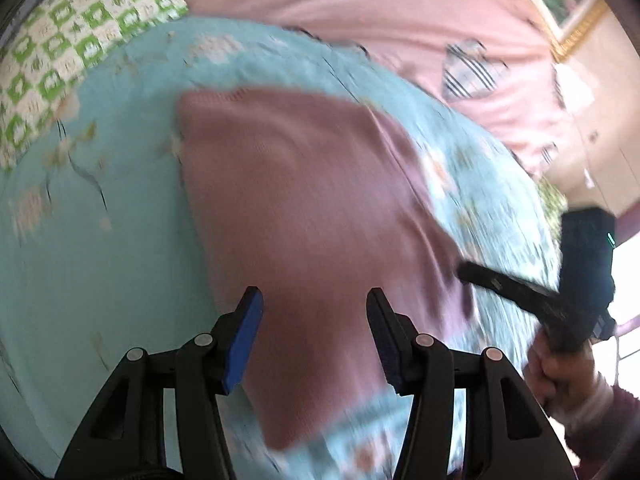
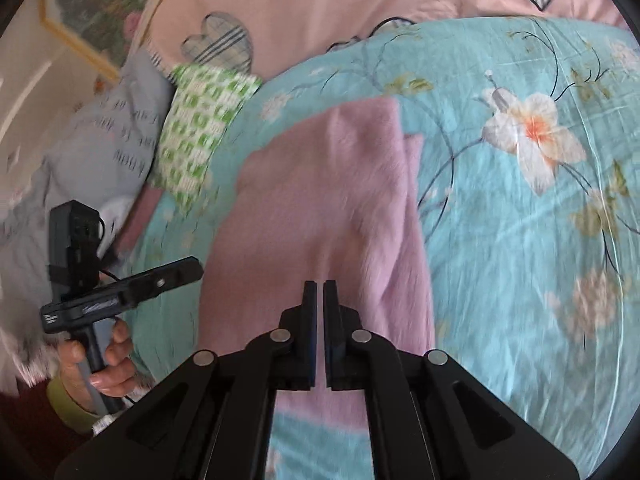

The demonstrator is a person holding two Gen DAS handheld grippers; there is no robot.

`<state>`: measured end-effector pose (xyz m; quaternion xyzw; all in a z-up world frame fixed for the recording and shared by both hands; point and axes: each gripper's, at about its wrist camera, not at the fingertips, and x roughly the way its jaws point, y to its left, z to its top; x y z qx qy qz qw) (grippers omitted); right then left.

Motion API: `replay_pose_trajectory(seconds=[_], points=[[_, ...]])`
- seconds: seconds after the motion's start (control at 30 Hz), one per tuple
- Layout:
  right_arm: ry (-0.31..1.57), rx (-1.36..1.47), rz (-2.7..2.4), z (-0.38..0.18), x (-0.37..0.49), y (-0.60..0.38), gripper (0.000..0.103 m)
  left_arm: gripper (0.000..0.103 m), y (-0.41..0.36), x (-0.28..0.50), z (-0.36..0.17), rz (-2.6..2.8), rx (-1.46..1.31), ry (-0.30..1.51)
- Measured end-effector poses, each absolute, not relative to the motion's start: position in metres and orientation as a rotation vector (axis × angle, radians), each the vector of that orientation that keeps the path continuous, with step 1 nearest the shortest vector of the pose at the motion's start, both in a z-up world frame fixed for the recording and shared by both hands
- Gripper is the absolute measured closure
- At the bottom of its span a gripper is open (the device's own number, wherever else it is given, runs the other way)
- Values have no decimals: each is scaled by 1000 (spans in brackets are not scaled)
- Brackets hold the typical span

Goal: Fold small clothes

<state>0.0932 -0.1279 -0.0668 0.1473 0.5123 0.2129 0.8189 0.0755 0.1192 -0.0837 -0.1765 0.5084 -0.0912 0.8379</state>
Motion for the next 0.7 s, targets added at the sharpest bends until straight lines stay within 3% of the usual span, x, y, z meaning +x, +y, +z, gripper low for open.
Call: replay_pose_trajectory(seconds=[0.27, 0.43, 0.7], points=[[1193, 240, 329, -118, 74, -146, 100, 56, 108, 43, -140, -164, -336, 1173], [1177, 312, 344, -128, 78, -157, 103, 56, 102, 44, -140, -149, -300, 1171], [1204, 314, 334, -101, 51, -163, 96, 38, 99, 15, -119, -145, -295, 1141]])
